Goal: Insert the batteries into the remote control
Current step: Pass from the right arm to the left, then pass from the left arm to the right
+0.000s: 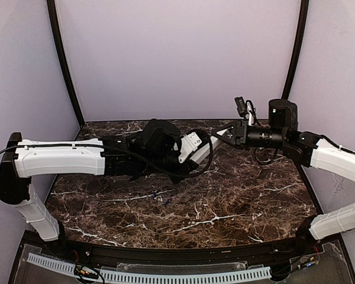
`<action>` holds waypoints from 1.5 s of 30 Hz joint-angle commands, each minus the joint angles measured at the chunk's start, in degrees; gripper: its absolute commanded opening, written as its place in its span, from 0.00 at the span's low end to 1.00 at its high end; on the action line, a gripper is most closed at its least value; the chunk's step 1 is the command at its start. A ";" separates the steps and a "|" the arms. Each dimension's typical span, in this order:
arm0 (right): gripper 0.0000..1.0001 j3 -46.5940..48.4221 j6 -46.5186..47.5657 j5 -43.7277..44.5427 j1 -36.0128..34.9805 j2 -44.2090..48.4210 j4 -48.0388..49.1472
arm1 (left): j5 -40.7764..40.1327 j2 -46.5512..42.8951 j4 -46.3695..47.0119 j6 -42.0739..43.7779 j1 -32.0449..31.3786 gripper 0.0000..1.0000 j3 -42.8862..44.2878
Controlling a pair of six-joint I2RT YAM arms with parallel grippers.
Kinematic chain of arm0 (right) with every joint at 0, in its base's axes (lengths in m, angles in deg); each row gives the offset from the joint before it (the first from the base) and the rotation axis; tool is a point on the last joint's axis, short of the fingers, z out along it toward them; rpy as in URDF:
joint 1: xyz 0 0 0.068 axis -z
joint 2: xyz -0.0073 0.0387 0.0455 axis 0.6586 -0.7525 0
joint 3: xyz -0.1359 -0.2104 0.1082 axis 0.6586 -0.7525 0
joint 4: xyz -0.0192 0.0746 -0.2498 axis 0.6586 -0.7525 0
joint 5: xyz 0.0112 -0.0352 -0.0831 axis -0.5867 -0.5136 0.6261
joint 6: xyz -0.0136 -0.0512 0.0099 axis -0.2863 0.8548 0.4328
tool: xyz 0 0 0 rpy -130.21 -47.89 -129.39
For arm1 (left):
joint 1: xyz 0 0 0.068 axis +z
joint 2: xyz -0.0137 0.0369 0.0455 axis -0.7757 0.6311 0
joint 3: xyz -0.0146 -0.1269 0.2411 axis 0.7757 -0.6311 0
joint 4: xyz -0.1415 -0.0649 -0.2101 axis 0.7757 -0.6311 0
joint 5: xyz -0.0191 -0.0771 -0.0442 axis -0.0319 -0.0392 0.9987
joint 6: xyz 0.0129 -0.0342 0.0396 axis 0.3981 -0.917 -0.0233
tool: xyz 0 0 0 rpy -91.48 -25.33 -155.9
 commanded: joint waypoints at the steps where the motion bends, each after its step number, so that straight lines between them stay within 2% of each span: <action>1: 0.28 -0.54 -0.64 -0.95 0.26 0.36 1.60 | -0.08 0.26 1.16 -1.13 0.15 0.28 1.91; 3: 0.36 -0.51 -0.04 -1.32 0.39 0.48 1.58 | 0.73 -0.03 1.66 -1.51 0.15 0.20 1.89; 6: 0.70 -0.21 1.77 -3.68 1.66 1.52 1.38 | 3.16 -1.09 2.18 -2.20 0.26 0.06 1.35; 7: 0.79 -0.25 2.79 -4.72 2.36 2.22 1.40 | 4.09 -1.42 2.27 -2.61 0.34 0.04 1.17; 8: 0.92 -0.26 4.15 -5.51 3.43 3.34 1.41 | 7.40 -2.37 2.60 -2.84 0.66 0.01 0.60; 9: 0.98 -0.20 5.81 -6.11 4.14 4.38 1.33 | 9.77 -3.51 2.79 -3.50 0.89 0.01 -0.10; 10: 0.98 -0.13 8.07 -7.05 4.76 5.65 1.34 | 14.73 -4.08 3.37 -3.90 1.39 0.01 -0.43; 16: 0.99 0.38 20.43 -16.09 5.71 10.90 0.67 | 29.77 -8.78 4.72 -6.44 4.19 0.00 -2.54; 20: 0.99 0.10 22.75 -22.25 5.66 12.53 1.52 | 40.67 -11.05 8.32 -10.77 6.37 0.00 -3.72; 23: 0.96 -1.67 20.36 -27.48 5.66 13.52 6.91 | 48.29 -12.04 12.55 -14.29 7.55 0.00 -5.41; 31: 0.90 -2.31 14.78 -30.30 5.25 12.13 14.29 | 56.54 -8.92 17.54 -18.41 8.11 0.00 -4.71; 36: 0.84 -1.73 11.71 -29.45 3.58 8.33 16.83 | 57.38 -7.73 17.31 -18.82 8.03 0.00 -4.18; 45: 0.72 0.35 12.88 -26.39 0.68 4.50 15.99 | 58.53 -5.07 17.49 -20.37 8.06 0.00 -3.98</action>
